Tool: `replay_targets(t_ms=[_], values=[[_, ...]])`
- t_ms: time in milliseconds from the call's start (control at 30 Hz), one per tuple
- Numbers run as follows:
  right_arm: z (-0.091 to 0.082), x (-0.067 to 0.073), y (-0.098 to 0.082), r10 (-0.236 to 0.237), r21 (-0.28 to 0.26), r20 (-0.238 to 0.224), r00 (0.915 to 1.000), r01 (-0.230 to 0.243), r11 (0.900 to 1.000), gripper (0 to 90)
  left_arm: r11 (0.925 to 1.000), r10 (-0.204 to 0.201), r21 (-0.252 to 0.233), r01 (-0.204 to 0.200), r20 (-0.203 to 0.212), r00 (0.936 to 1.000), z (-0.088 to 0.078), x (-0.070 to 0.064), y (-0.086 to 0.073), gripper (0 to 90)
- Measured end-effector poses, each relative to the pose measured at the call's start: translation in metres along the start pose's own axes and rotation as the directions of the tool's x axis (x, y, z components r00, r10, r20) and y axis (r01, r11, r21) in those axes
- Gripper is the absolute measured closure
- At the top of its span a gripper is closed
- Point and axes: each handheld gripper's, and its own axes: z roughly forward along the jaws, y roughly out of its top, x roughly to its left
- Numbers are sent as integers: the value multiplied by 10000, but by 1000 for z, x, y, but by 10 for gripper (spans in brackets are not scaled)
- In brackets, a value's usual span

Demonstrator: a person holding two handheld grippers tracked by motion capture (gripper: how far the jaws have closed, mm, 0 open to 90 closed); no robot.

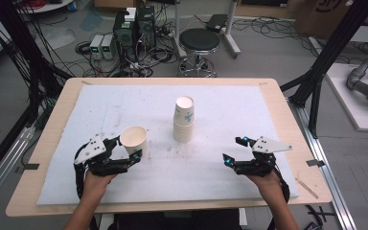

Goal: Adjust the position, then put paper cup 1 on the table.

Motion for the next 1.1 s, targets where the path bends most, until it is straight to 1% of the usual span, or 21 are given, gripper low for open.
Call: replay_targets(t_ms=[33,133,167,233,333,367,467,500,533,667,800,933,1000,1100], values=[[0,0,0,0,0,0,10000,0,10000,207,10000,18,-17,-18,-117,9999,-2,1,0,293],[-5,-1,-3,93,-35,201,9998,-92,10000,207,9999,-4,-155,-3,-443,9990,-8,6,0,293],[-6,-1,-3,96,-65,237,9997,-94,9999,207,9998,-64,-207,53,-522,9986,-9,7,-1,293],[-8,-2,-5,176,-87,312,9994,-173,9998,207,9998,-37,-181,24,-682,9977,-12,10,-2,293],[-7,-5,-5,145,-98,397,9991,-141,9999,207,9998,-141,-184,125,-882,9960,-15,13,-3,293],[-6,-5,-5,204,-81,398,9990,-201,9998,207,9997,-194,-194,176,-968,9951,-16,14,-4,293],[-6,-4,-5,189,-38,355,9992,-188,9998,207,9993,-266,-306,233,-1118,9934,-18,14,-4,293],[-6,-4,-5,129,-62,366,9992,-127,9999,207,9992,-281,-330,245,-1135,9931,-19,14,-4,293],[-6,-3,-4,172,-75,346,9993,-170,9998,207,9990,-309,-352,271,-1128,9931,-19,15,-4,293],[-6,-3,-4,178,-116,323,9993,-175,9998,207,9992,-286,-317,250,-1203,9923,-19,17,-5,293],[-5,-2,-4,184,-85,302,9994,-181,9998,207,9986,-345,-443,286,-1402,9895,-21,23,-5,293],[-3,-2,-4,166,-68,228,9996,-165,9998,207,9971,-490,-661,378,-1776,9829,-20,36,-7,294],[-2,-2,-4,170,-55,218,9996,-169,9998,207,9977,-464,-586,354,-1985,9790,-19,43,-8,295],[-1,-2,-4,210,-74,214,9995,-209,9998,207,9987,-298,-466,191,-2399,9703,-20,54,-6,296]])
